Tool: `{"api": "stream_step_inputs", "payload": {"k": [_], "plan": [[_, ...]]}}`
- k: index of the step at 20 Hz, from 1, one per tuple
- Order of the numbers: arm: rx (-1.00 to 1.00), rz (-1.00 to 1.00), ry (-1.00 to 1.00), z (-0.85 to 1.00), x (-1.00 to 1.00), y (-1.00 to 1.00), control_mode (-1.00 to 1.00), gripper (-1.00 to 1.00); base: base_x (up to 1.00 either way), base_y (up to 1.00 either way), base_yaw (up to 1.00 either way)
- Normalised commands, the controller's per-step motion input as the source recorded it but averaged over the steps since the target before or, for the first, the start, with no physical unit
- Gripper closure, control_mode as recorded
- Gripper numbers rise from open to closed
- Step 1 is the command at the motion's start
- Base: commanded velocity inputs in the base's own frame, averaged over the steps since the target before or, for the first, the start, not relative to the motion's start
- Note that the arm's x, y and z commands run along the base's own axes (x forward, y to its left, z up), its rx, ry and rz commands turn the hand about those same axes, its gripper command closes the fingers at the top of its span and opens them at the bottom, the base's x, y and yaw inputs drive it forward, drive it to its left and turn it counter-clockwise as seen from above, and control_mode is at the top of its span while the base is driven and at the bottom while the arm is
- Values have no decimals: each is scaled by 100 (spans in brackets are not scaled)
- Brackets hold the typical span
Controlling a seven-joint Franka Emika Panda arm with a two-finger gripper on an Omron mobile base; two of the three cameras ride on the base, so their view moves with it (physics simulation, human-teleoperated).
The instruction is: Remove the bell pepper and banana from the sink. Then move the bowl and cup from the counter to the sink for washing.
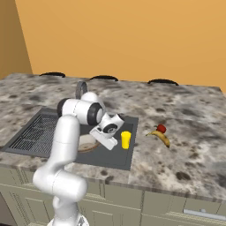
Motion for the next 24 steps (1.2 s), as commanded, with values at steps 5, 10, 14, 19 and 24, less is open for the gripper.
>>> {"api": "stream_step_inputs", "payload": {"k": [5, 10, 14, 19, 24], "plan": [[0, 1, 0, -18, 0, 0, -100, 100, 0, 0, 0], [0, 0, -2, -18, -2, -2, -100, 100, 0, 0, 0], [0, 0, -3, -18, -1, 0, -100, 100, 0, 0, 0], [0, 0, -1, -20, 0, 0, -100, -100, 0, 0, 0], [0, 0, 0, -19, -2, -2, -100, -100, 0, 0, 0]]}}
